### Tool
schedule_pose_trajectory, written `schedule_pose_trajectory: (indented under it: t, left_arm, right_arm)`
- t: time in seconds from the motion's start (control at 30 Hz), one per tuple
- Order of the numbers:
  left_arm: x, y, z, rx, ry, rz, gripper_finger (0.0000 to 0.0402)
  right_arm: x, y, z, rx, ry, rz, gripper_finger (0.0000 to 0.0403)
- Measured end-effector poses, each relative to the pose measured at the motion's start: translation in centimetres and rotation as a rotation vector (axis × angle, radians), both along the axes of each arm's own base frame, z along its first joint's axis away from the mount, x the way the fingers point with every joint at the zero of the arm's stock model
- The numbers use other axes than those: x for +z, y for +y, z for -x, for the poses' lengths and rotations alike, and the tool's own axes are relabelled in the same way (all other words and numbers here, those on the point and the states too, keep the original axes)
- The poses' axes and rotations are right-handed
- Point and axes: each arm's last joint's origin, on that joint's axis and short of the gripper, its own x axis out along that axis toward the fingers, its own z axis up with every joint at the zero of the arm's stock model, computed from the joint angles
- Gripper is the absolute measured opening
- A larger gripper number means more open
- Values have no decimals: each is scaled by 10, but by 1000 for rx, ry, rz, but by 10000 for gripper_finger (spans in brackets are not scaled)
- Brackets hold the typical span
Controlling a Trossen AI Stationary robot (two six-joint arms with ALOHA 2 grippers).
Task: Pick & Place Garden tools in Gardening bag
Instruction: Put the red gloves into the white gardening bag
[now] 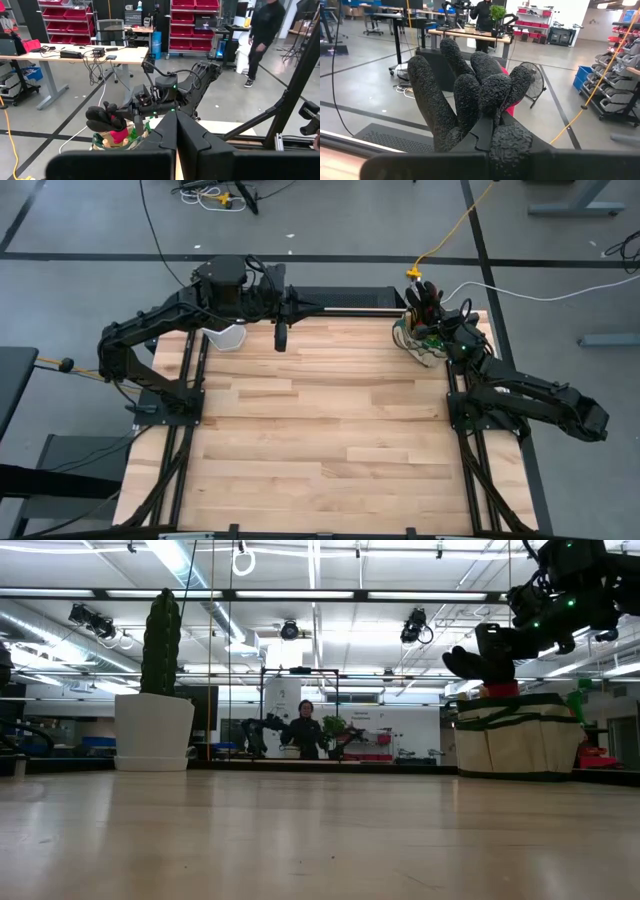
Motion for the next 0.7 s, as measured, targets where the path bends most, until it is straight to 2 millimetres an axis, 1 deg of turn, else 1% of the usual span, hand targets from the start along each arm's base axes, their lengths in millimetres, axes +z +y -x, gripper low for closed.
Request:
schedule_pose_trajectory:
  t: [0.5,0.7]
  left_arm:
    - [0,0,0,0,0,2,9]
    - [0,0,0,0,0,2,4]
  right_arm:
    - [0,0,0,0,1,-1,13]
    - [0,0,0,0,2,0,13]
